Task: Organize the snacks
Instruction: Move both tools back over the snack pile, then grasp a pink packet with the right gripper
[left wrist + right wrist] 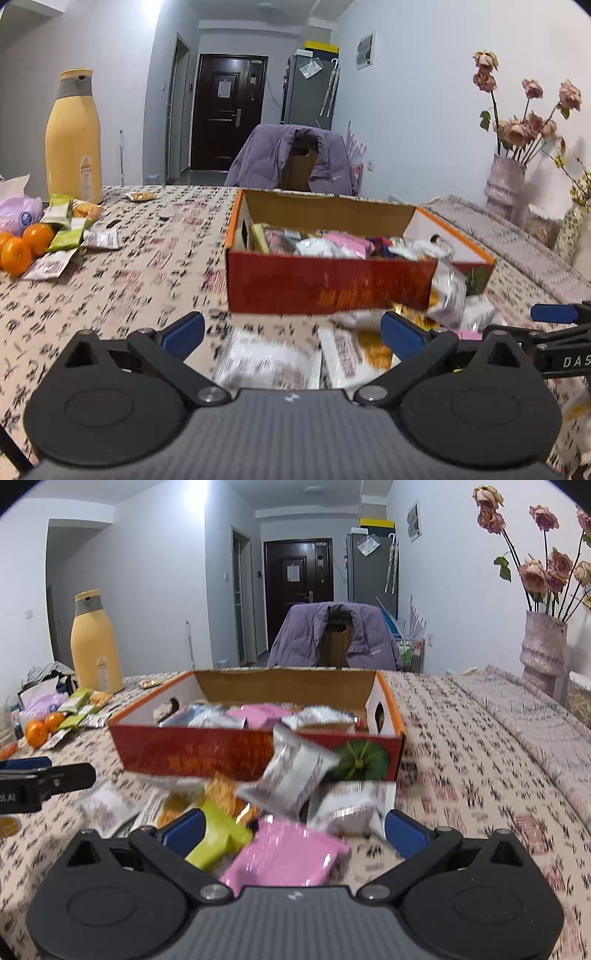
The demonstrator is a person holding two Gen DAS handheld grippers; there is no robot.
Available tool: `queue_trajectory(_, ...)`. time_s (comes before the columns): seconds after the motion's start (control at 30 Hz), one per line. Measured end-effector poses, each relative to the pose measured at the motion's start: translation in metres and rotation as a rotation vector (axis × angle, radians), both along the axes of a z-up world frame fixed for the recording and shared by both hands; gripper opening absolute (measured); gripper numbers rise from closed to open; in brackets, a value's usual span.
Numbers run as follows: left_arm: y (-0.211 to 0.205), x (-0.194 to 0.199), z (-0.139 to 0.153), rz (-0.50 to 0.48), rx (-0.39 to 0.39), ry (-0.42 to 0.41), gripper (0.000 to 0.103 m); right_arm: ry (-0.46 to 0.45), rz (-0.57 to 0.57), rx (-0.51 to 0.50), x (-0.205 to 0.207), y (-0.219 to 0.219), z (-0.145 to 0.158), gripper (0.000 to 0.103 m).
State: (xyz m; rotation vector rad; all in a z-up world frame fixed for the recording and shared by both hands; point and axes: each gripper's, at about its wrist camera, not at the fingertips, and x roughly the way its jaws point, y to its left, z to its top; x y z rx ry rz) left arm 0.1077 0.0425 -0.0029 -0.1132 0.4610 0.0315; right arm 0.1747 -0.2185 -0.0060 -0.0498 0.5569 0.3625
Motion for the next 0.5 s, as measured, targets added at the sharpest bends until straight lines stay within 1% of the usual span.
queue_trajectory(0.1, 0.002, -0.008, -0.006, -0.003, -0.003, 0.002, 0.103, 0.014, -0.001, -0.002, -0.011, -0.002, -0.006, 0.103)
queue_trajectory(0.2, 0.006, -0.008, -0.012, 0.000, -0.008, 0.013, 0.103, 0.032, -0.003, -0.006, -0.017, -0.002, -0.013, 0.103)
queue_trajectory(0.4, 0.011, -0.004, -0.024, 0.008, -0.017, 0.031, 0.103, 0.051, -0.016, -0.019, -0.016, 0.001, -0.018, 0.103)
queue_trajectory(0.5, 0.012, -0.004, -0.026, 0.006, -0.027, 0.022, 0.103, 0.059, -0.025, -0.030, -0.010, 0.004, -0.017, 0.103)
